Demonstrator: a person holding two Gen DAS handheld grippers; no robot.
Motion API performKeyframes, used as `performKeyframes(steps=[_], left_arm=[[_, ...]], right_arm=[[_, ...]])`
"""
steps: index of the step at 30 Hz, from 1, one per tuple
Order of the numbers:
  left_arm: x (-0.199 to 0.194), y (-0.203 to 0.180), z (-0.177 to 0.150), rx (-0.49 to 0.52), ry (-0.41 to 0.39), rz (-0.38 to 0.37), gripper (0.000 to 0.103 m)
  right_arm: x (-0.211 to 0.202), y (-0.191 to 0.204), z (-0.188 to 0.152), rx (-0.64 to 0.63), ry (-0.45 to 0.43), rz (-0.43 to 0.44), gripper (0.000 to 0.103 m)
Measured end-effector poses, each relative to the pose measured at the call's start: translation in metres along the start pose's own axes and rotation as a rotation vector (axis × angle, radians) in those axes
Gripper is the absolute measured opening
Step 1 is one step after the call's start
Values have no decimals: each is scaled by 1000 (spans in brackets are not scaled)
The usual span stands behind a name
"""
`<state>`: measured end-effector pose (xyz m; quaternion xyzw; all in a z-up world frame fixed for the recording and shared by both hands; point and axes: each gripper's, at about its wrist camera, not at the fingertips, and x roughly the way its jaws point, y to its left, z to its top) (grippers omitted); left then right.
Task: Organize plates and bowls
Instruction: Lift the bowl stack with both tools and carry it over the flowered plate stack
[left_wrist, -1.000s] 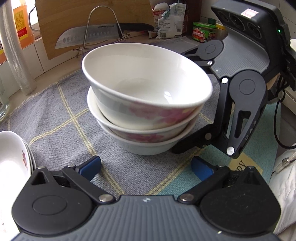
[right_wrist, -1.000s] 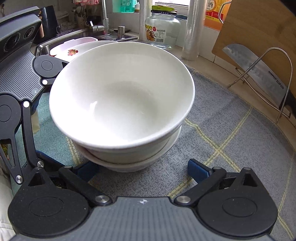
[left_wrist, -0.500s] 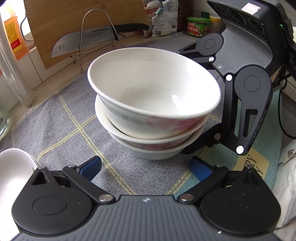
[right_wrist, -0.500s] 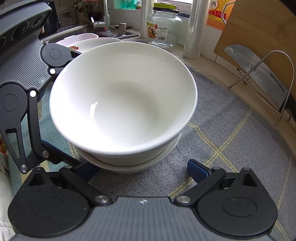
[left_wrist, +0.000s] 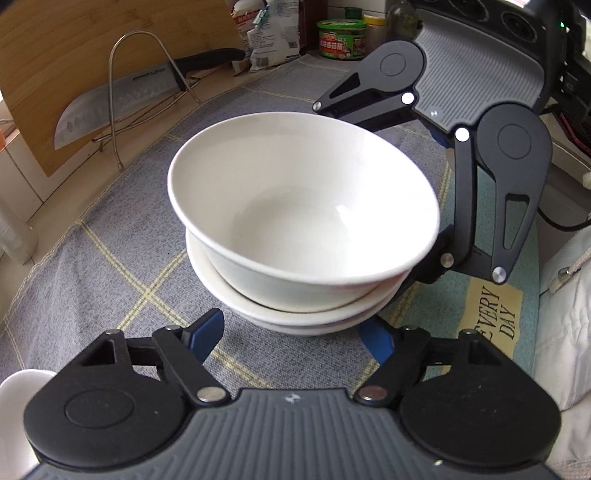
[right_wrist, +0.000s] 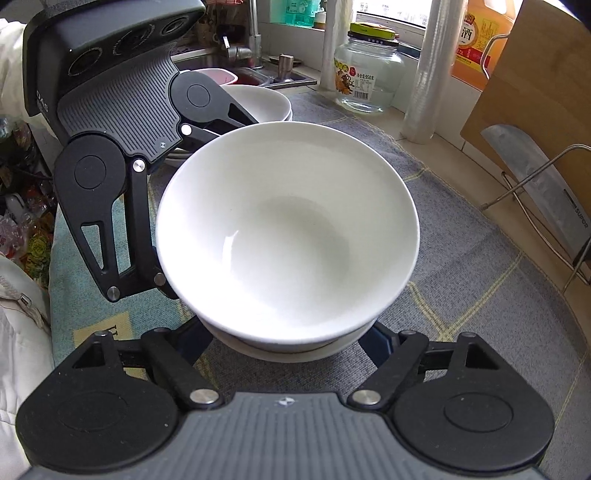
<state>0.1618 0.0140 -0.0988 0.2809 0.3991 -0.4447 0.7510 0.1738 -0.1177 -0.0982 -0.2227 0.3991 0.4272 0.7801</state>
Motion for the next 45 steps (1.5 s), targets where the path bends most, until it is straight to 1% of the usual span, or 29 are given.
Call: performKeyframes(steps=[10,12,19,26,36,42,45], left_arm=[[0,5,7,109,6,-70,79],[0,6,9,118,6,-84,79],[-1,8,12,136,24,-101,79],[0,11,15,138,23,-113,79],[-2,9,13,120,18,-97,78],[-11,8,11,88,8,-91,78],[-19,5,10,73,5,-76,78]], right_arm=[[-7,2,-2,-9,12,-21,84],[-7,3,-1,-12,11,-15,82],[-7,4,1,0,17,-26,81],[-6,3,2,-6,26,-22,81],[-5,2,4,-1,35,-25,81],[-11,5,8,-4,36,-21,81],[-16,9,13,-16,38,-21,81]])
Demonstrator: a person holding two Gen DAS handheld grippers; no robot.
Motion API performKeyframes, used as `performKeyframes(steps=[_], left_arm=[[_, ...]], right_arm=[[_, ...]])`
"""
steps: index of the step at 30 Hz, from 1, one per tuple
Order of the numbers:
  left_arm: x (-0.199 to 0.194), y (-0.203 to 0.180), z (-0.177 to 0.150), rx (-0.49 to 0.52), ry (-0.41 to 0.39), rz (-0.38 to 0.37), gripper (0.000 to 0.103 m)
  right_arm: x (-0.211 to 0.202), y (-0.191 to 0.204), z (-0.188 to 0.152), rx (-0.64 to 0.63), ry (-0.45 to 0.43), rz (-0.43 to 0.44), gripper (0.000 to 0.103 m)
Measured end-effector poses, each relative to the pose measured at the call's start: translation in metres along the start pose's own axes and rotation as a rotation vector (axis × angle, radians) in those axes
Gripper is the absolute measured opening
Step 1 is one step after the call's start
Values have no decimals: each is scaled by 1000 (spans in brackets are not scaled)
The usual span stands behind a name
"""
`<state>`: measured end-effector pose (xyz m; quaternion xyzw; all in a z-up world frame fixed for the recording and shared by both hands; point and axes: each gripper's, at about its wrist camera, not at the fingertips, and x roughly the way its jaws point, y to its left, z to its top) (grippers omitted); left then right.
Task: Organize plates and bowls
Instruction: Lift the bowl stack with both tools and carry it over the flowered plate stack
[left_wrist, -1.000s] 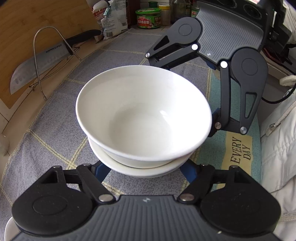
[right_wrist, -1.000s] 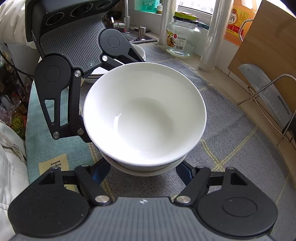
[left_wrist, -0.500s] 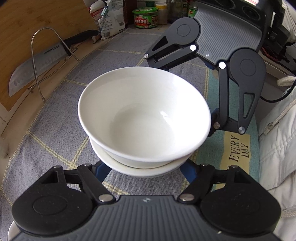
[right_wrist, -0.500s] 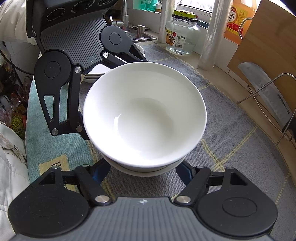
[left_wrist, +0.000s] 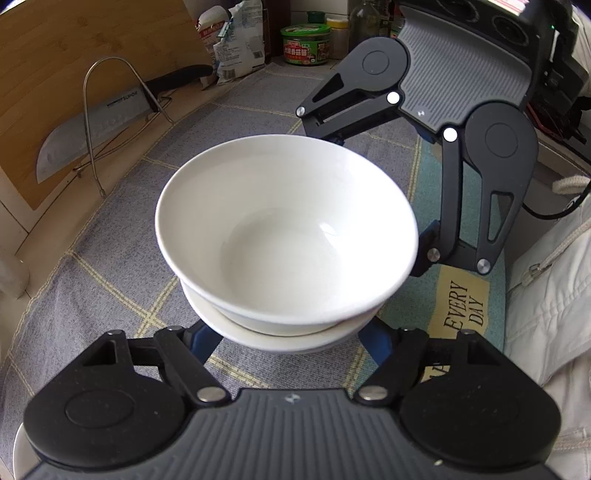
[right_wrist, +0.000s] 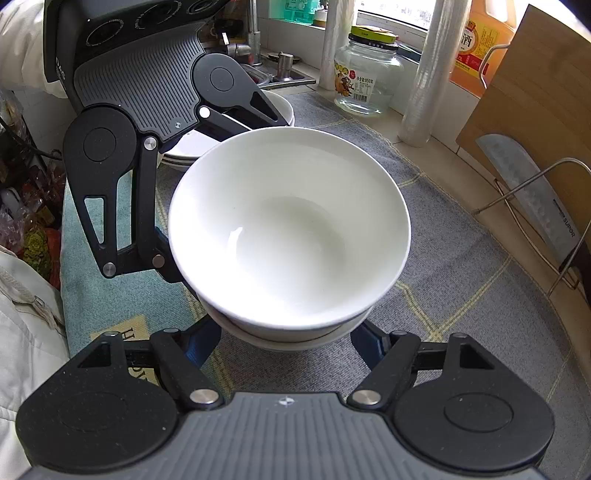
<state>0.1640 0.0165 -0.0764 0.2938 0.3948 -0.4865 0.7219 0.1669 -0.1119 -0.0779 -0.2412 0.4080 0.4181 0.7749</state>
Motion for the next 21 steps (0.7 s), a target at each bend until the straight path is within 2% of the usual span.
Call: performKeyframes(steps=[8,21], left_arm=[[-30,-4,-12,-52,-18,55,78],[-78,10,-43,-151,-27,164,78]], right_arm=[[-10,12,24,-64,-7,13,81],[-2,37,76,-204,-42,55,81]])
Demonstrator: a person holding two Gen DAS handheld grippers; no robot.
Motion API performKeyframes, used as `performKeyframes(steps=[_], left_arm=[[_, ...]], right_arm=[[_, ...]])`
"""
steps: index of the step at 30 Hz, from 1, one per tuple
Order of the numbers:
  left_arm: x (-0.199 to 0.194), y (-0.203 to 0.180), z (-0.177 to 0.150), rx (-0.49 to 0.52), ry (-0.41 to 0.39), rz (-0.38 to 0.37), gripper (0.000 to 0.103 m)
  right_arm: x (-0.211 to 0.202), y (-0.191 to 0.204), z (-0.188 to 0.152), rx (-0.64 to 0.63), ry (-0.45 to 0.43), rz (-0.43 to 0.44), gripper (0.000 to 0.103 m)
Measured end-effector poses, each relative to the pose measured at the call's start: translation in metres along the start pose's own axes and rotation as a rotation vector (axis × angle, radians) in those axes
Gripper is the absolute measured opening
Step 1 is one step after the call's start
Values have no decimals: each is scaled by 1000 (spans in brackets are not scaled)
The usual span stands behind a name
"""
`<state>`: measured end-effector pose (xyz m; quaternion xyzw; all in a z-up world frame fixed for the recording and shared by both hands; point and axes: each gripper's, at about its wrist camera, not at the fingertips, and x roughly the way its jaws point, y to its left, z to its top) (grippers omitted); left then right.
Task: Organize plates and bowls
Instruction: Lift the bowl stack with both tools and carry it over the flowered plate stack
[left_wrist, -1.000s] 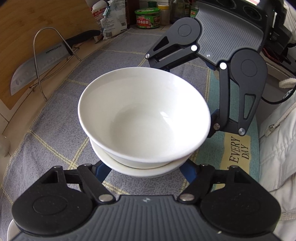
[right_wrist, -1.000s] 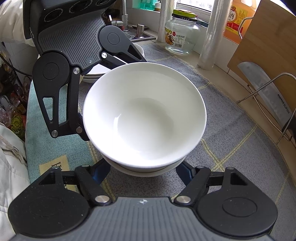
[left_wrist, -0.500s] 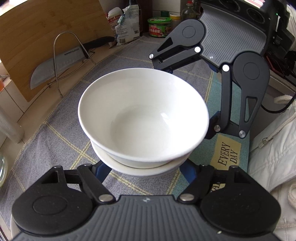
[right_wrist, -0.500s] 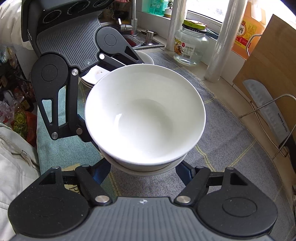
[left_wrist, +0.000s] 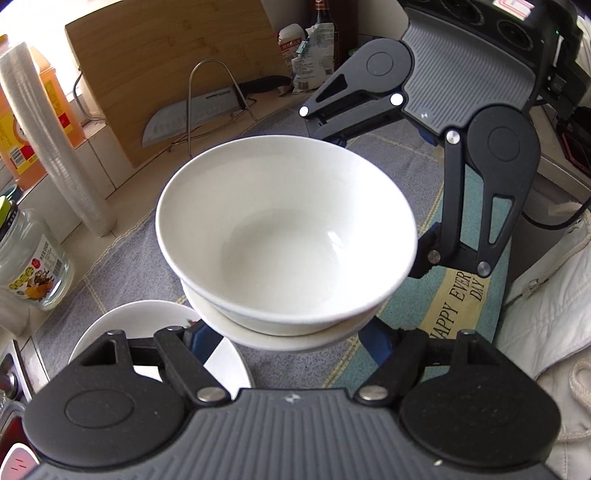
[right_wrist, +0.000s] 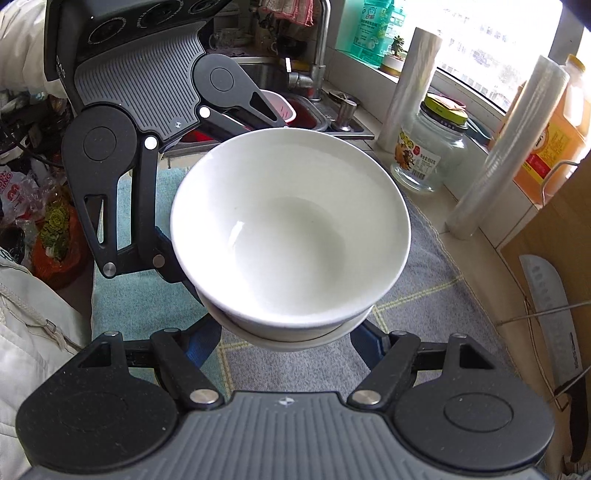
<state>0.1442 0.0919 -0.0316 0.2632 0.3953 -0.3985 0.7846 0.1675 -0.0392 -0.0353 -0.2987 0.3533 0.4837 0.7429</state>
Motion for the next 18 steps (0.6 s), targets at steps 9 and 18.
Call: performKeyframes(steps=[9,18], left_arm=[[-18,19,-21,-49,3,63,78],[-27,47,-39,-76,13,115,78]], right_arm=[[19,3,32,-67,-15,30,81],[49,2,68,-113,-22,37,81]])
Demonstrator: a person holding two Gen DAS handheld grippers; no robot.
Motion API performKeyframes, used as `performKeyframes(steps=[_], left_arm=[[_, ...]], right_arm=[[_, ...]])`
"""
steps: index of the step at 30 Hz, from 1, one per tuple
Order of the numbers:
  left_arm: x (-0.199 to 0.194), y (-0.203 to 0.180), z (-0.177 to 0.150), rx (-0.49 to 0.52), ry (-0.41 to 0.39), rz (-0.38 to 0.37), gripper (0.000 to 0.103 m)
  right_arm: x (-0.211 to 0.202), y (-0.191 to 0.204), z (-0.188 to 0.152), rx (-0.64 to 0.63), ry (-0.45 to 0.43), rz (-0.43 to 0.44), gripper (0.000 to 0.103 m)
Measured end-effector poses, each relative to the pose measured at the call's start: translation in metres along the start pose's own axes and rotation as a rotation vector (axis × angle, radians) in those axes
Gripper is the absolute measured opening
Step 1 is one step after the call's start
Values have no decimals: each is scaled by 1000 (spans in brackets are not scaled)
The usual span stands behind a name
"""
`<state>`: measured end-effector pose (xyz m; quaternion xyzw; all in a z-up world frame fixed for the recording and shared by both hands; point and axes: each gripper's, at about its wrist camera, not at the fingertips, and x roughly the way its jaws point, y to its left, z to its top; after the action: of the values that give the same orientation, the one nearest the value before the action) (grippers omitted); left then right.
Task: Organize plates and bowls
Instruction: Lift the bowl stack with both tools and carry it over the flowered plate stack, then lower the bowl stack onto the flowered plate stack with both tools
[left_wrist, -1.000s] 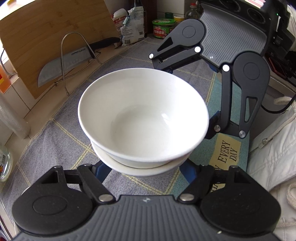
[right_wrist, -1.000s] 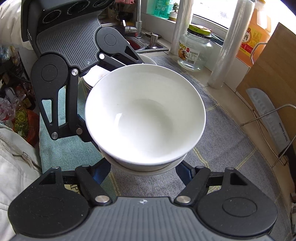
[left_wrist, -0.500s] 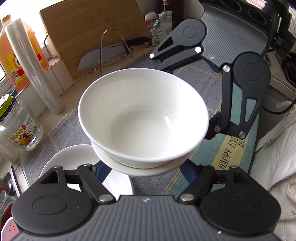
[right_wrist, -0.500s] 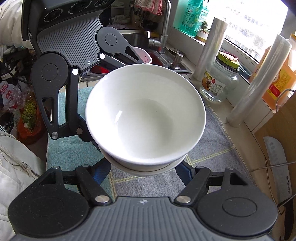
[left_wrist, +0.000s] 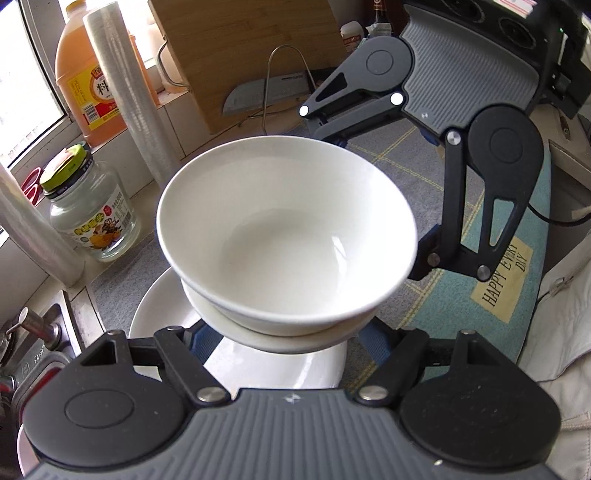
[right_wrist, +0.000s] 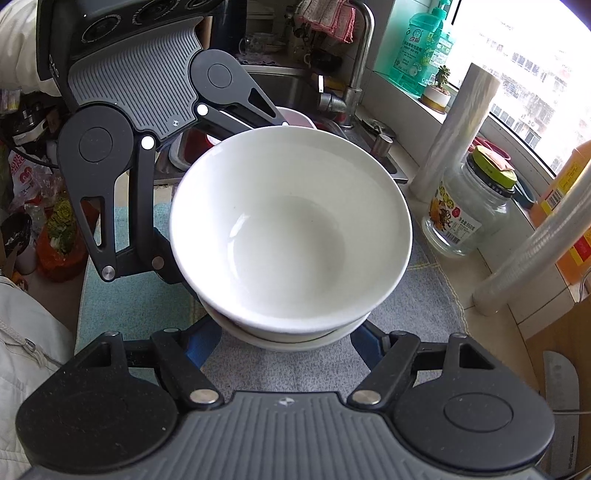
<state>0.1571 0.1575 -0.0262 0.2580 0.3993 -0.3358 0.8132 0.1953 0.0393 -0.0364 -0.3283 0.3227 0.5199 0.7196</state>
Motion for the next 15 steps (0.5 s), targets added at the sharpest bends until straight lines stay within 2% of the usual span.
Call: performKeyframes(steps=[9,15], left_arm=[[0,27,-20,-20,14,17,78],[8,38,-28,-27,18,14,78]], right_arm=[[29,-3,25,-10,-3,11,81],[44,-4,29,-5,16,14,81]])
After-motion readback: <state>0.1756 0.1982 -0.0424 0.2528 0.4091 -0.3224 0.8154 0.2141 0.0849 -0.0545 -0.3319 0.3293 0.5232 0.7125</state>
